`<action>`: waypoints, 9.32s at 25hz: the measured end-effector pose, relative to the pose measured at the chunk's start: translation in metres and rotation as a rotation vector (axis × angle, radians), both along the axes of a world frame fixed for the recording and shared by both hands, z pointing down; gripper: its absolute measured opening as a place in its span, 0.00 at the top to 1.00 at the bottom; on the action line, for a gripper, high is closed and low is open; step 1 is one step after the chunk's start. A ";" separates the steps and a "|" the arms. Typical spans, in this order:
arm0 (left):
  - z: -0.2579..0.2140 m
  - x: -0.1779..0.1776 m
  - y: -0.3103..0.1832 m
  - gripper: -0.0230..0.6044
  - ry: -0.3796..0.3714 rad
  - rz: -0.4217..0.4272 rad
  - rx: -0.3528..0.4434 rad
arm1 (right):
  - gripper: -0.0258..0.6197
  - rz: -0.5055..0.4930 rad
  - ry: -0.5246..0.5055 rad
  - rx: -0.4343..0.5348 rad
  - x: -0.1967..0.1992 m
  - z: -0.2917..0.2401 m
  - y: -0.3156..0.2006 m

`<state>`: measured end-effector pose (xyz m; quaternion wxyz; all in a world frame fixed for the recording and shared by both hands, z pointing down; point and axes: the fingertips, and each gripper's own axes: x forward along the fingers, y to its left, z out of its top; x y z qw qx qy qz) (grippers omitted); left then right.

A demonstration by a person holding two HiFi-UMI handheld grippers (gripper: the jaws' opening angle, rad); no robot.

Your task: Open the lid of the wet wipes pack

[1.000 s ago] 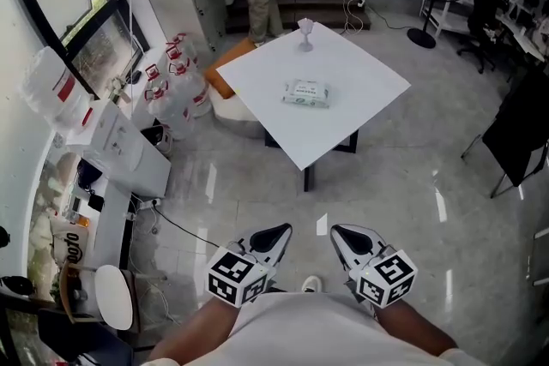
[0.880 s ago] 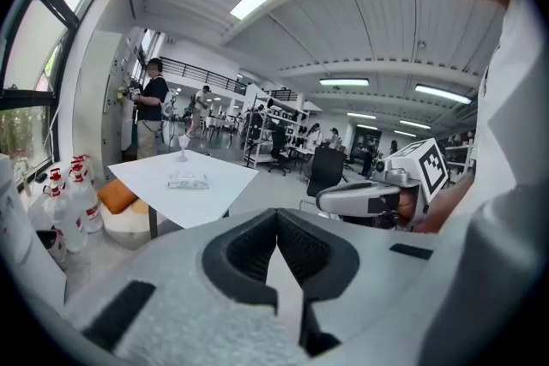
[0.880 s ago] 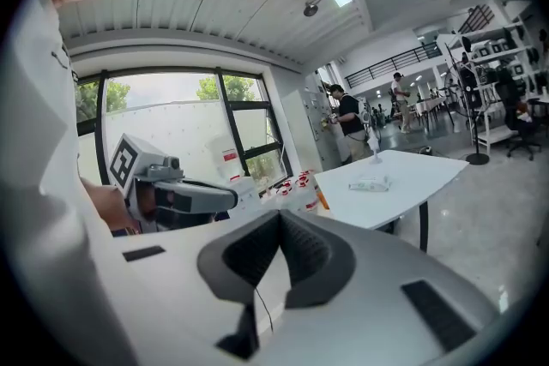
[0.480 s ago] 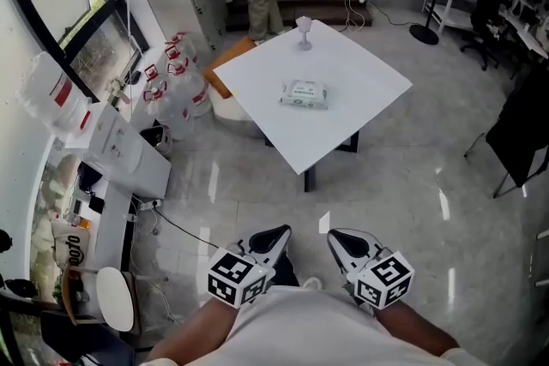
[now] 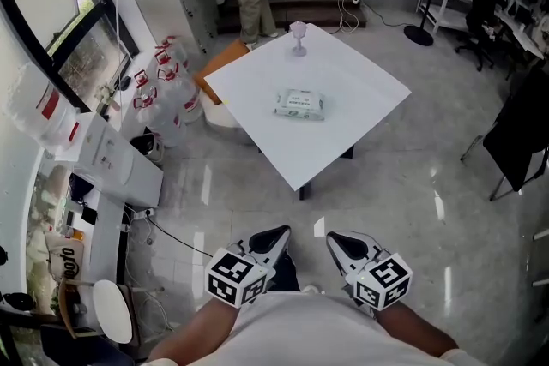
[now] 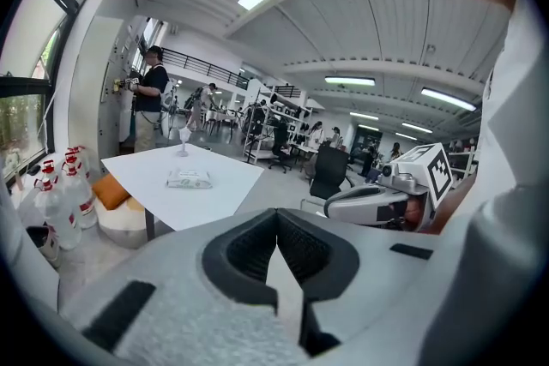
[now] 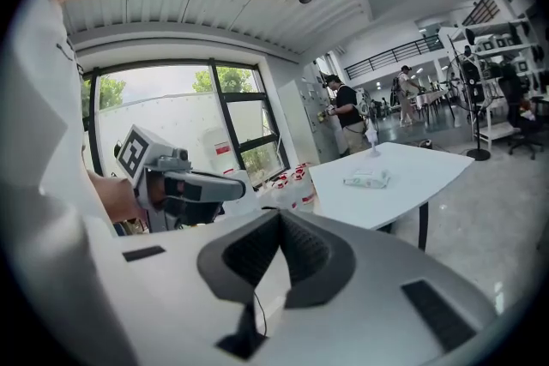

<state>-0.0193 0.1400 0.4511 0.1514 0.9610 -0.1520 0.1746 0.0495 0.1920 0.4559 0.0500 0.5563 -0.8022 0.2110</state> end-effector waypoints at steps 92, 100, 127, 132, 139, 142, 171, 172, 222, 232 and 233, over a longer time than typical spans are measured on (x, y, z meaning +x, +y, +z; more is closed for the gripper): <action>0.026 0.081 -0.350 0.95 -0.085 -0.244 0.017 | 0.88 -0.264 0.248 -0.008 0.126 0.022 -0.393; 0.038 0.062 -0.353 0.95 -0.102 -0.298 0.001 | 0.88 -0.336 0.555 -0.017 0.138 0.066 -0.431; 0.063 0.024 -0.340 0.95 -0.171 -0.455 -0.071 | 0.83 -0.569 0.911 -0.178 0.144 0.210 -0.492; 0.061 0.026 -0.340 0.95 -0.179 -0.450 -0.072 | 0.82 -0.547 0.899 -0.192 0.144 0.210 -0.498; 0.061 0.030 -0.343 0.95 -0.184 -0.441 -0.070 | 0.74 -0.552 0.921 -0.191 0.147 0.210 -0.504; 0.061 0.030 -0.345 0.95 -0.184 -0.443 -0.071 | 0.72 -0.556 0.906 -0.198 0.148 0.210 -0.506; 0.060 0.039 -0.352 0.95 -0.163 -0.431 -0.074 | 0.89 -0.571 0.411 -0.370 0.161 0.184 -0.516; 0.060 0.040 -0.352 0.95 -0.162 -0.431 -0.074 | 0.90 -0.566 0.425 -0.357 0.163 0.181 -0.518; 0.055 0.045 -0.365 0.95 -0.131 -0.376 -0.056 | 0.93 -0.263 0.689 -0.268 0.219 0.155 -0.556; 0.041 0.067 -0.362 0.95 -0.095 -0.220 0.002 | 0.93 -0.137 0.534 -0.265 0.203 0.111 -0.458; 0.040 0.068 -0.361 0.95 -0.093 -0.206 0.007 | 0.93 -0.123 0.509 -0.251 0.199 0.103 -0.450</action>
